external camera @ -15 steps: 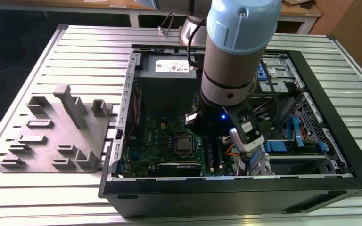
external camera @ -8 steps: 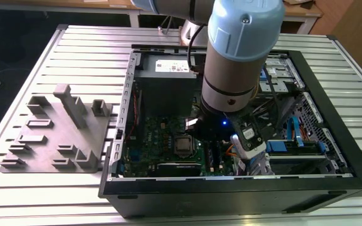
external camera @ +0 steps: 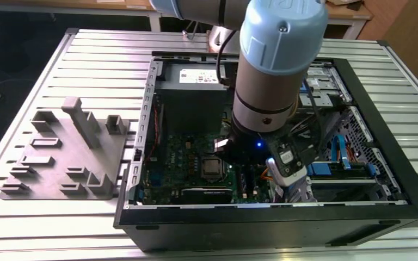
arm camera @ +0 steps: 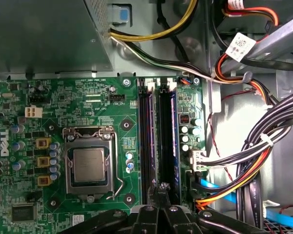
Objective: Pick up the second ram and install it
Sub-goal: 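Press down the second ram until it locks into place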
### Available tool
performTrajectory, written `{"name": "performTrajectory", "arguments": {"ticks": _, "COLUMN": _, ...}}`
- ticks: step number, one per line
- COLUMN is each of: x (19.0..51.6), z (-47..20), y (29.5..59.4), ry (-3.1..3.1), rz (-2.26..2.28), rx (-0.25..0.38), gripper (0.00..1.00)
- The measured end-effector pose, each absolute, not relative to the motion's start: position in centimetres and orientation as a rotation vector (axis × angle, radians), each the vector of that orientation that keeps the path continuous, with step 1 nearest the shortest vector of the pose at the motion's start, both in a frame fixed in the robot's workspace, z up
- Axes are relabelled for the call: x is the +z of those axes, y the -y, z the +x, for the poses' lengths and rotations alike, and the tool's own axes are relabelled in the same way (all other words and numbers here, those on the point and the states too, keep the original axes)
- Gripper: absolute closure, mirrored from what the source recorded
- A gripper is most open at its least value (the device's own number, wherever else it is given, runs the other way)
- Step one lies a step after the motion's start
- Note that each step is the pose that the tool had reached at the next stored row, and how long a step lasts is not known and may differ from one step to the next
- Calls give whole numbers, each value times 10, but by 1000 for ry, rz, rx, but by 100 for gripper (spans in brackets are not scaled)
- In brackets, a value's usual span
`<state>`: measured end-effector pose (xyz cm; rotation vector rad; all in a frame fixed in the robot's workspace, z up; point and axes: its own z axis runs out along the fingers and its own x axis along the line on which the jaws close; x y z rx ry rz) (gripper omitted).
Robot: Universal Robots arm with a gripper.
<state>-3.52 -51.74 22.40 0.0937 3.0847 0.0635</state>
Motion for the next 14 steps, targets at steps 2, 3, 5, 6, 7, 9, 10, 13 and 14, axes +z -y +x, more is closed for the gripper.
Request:
{"name": "performTrajectory", "arguments": {"ticks": 2, "x": 224, "z": -35, "y": 517, "ry": -3085, "rz": 94, "rx": 63, "gripper": 93}}
{"name": "performTrajectory", "arguments": {"ticks": 3, "x": 224, "z": -35, "y": 517, "ry": -3085, "rz": 94, "rx": 63, "gripper": 93}}
{"name": "performTrajectory", "arguments": {"ticks": 5, "x": 224, "z": -35, "y": 517, "ry": -3085, "rz": 94, "rx": 64, "gripper": 93}}
{"name": "performTrajectory", "arguments": {"ticks": 6, "x": 223, "z": -35, "y": 517, "ry": -3085, "rz": 94, "rx": 64, "gripper": 93}}
{"name": "performTrajectory", "arguments": {"ticks": 7, "x": 223, "z": -35, "y": 517, "ry": -3085, "rz": 94, "rx": 64, "gripper": 93}}
{"name": "performTrajectory", "arguments": {"ticks": 9, "x": 223, "z": -35, "y": 517, "ry": -3085, "rz": 94, "rx": 63, "gripper": 93}}
{"name": "performTrajectory", "arguments": {"ticks": 10, "x": 223, "z": -35, "y": 517, "ry": -3085, "rz": 94, "rx": 63, "gripper": 93}}
{"name": "performTrajectory", "arguments": {"ticks": 13, "x": 222, "z": -35, "y": 518, "ry": -3085, "rz": 94, "rx": 63, "gripper": 93}}
{"name": "performTrajectory", "arguments": {"ticks": 14, "x": 222, "z": -35, "y": 517, "ry": -3085, "rz": 94, "rx": 64, "gripper": 93}}
